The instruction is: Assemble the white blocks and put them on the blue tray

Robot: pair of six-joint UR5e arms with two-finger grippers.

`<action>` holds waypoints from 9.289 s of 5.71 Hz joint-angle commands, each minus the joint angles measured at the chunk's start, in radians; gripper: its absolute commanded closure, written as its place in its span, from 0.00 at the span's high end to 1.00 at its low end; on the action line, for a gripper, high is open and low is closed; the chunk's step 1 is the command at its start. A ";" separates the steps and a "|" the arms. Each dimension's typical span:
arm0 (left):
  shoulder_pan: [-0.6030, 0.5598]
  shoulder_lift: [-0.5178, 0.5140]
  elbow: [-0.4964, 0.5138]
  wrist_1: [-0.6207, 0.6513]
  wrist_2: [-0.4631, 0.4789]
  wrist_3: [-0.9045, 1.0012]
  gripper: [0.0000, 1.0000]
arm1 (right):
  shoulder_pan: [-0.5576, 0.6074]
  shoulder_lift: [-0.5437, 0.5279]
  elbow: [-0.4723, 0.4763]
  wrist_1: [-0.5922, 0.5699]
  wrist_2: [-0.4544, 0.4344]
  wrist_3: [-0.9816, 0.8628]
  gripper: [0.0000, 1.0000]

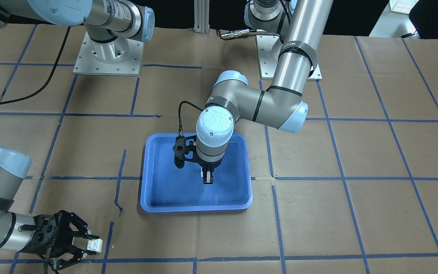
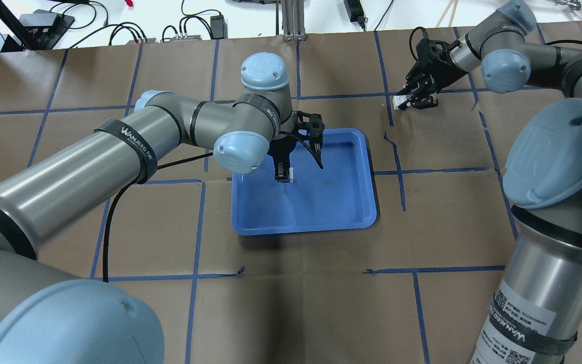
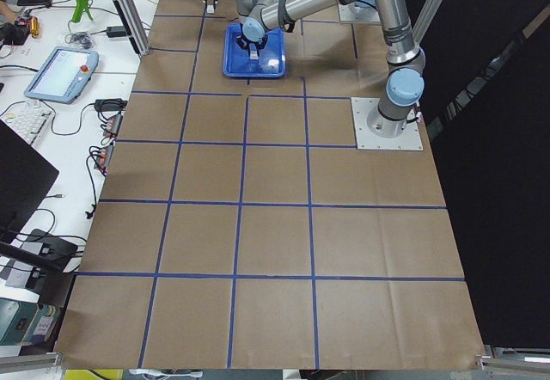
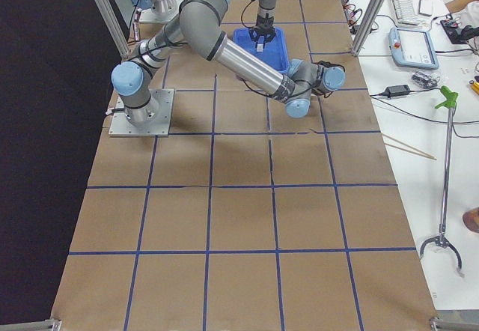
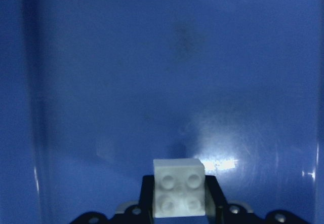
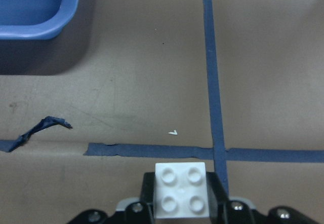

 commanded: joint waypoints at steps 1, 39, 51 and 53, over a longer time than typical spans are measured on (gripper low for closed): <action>-0.005 0.000 -0.013 0.011 -0.004 -0.022 0.78 | -0.001 -0.077 0.014 0.023 -0.010 0.046 0.28; 0.335 0.577 0.072 -0.506 0.066 -1.225 0.99 | 0.405 -0.289 0.760 -0.855 0.004 0.736 0.99; 0.348 0.581 0.076 -0.496 0.073 -1.219 0.99 | 0.215 -0.685 0.196 0.363 -0.562 1.568 1.00; 0.349 0.597 0.075 -0.496 0.068 -1.222 0.99 | 0.214 -0.694 0.139 0.489 -0.568 1.780 1.00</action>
